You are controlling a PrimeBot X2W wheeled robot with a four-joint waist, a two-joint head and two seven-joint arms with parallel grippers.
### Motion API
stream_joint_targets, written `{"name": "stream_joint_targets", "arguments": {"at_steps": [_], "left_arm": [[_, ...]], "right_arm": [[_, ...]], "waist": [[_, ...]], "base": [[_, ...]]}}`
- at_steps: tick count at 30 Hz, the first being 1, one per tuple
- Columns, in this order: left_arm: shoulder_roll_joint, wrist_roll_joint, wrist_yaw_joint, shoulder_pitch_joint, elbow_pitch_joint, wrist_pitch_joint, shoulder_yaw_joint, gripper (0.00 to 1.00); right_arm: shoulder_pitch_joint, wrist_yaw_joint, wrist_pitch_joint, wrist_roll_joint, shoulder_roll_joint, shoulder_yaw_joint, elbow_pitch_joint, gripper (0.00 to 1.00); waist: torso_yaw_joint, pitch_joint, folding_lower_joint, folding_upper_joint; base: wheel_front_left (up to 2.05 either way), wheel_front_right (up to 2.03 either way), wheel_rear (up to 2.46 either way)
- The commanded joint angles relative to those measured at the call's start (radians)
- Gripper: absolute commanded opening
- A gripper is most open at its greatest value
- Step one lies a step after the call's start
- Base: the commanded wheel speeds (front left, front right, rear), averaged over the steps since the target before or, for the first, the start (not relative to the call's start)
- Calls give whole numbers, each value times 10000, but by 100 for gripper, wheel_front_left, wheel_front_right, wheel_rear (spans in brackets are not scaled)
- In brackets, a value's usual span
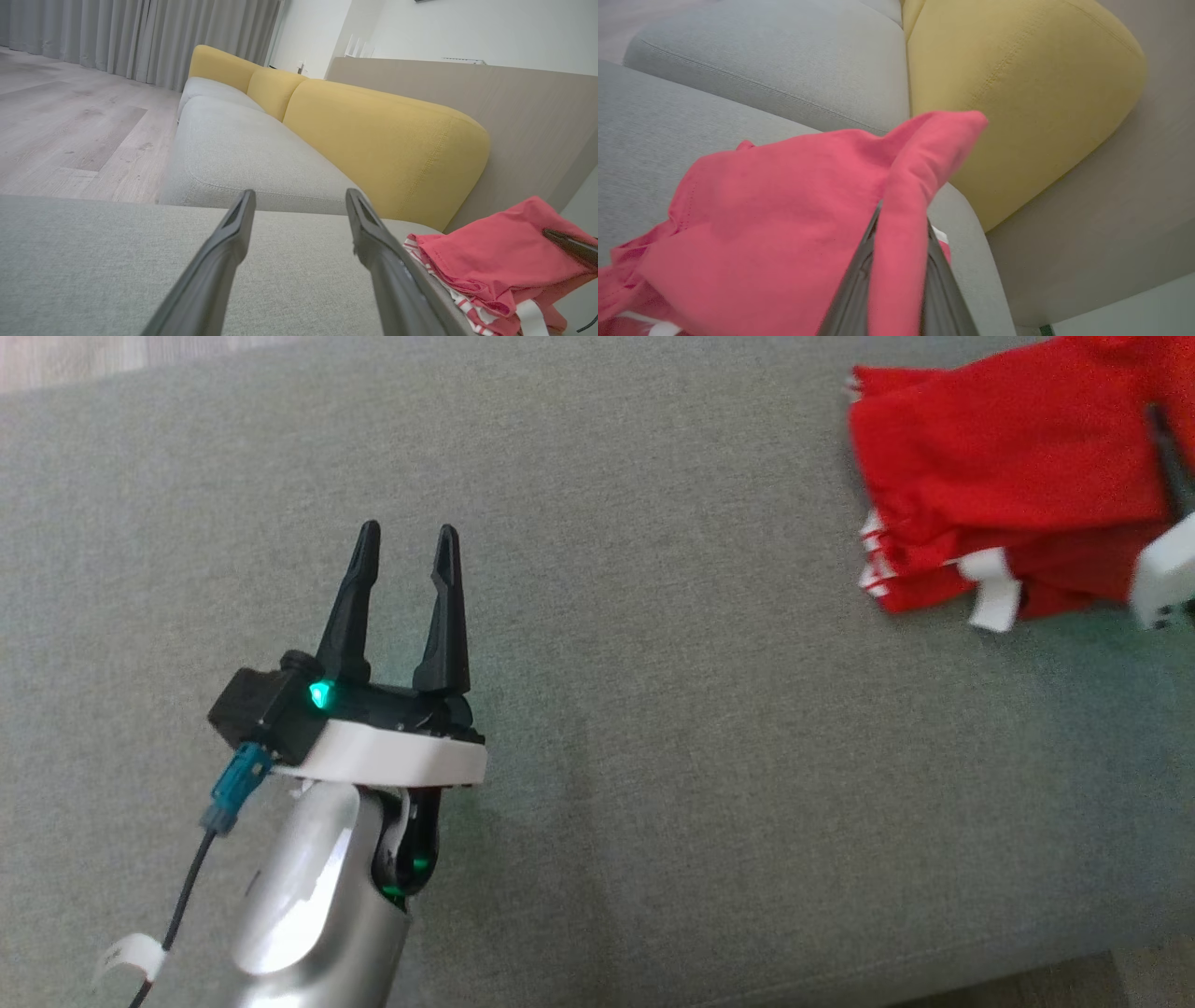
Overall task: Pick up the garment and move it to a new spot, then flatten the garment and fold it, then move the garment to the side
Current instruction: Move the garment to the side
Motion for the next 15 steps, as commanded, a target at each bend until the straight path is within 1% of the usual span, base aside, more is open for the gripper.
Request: {"name": "stream_joint_targets", "arguments": {"at_steps": [1, 4, 10, 15], "left_arm": [[85, 116, -59, -331, -262, -49, 271, 100], [85, 149, -103, -358, -211, -49, 326, 100], [85, 192, -167, -377, -167, -49, 404, 100], [85, 229, -216, -408, -149, -49, 446, 100]], "right_arm": [[-203, -7, 51, 121, -521, -80, -288, 0], [-155, -7, 160, 189, -861, -257, -203, 0], [-138, -7, 292, 179, -1235, -728, 218, 0], [-108, -7, 420, -83, -1452, -1086, 681, 0]], "waist": [[25, 86, -1, 0], [87, 169, -1, 0], [213, 271, -1, 0], [340, 395, -1, 0]], "base": [[0, 0, 0], [0, 0, 0], [0, 0, 0], [0, 0, 0]]}}
